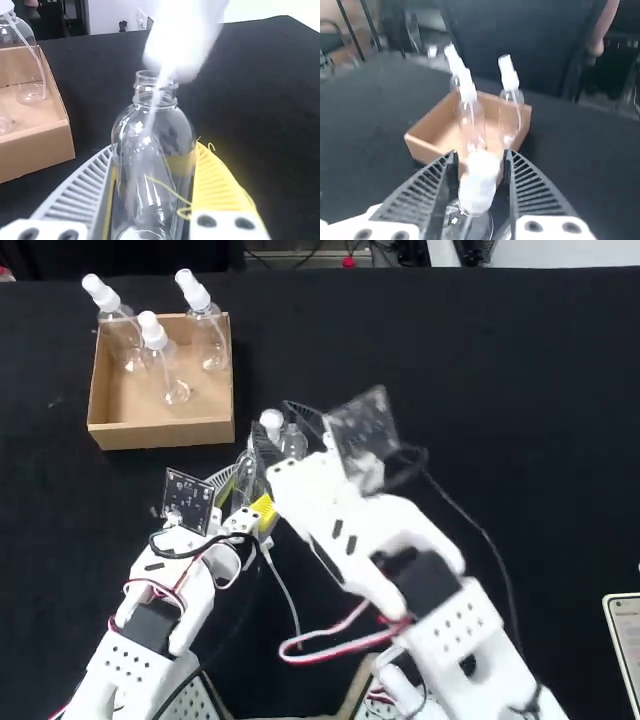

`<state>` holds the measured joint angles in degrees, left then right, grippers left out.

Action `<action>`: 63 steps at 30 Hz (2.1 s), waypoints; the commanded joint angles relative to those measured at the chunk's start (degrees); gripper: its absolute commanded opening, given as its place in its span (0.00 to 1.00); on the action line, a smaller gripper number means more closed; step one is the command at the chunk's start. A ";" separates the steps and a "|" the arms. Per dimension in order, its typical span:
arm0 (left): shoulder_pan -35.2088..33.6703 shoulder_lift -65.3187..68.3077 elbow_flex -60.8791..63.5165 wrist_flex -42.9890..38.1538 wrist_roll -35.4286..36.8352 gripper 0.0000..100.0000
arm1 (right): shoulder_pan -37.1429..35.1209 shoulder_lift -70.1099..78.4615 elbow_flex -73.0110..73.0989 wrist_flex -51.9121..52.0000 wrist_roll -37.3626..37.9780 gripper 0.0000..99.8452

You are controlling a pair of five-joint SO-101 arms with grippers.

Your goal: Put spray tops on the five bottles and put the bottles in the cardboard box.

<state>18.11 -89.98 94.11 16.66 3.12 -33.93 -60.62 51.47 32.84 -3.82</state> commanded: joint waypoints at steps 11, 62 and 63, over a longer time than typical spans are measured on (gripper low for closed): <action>-0.57 -0.70 -1.01 -1.41 0.09 0.08 | 5.89 -7.25 1.10 -0.88 0.00 0.13; -15.87 -0.70 -0.75 -1.41 -14.77 0.08 | 20.31 6.99 27.82 -14.42 0.44 0.13; -15.78 -0.70 -0.75 -1.41 -14.77 0.08 | 20.31 6.99 27.82 -14.42 0.44 0.13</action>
<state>2.64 -89.98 94.46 16.66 -11.12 -14.33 -52.53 79.60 20.00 -3.82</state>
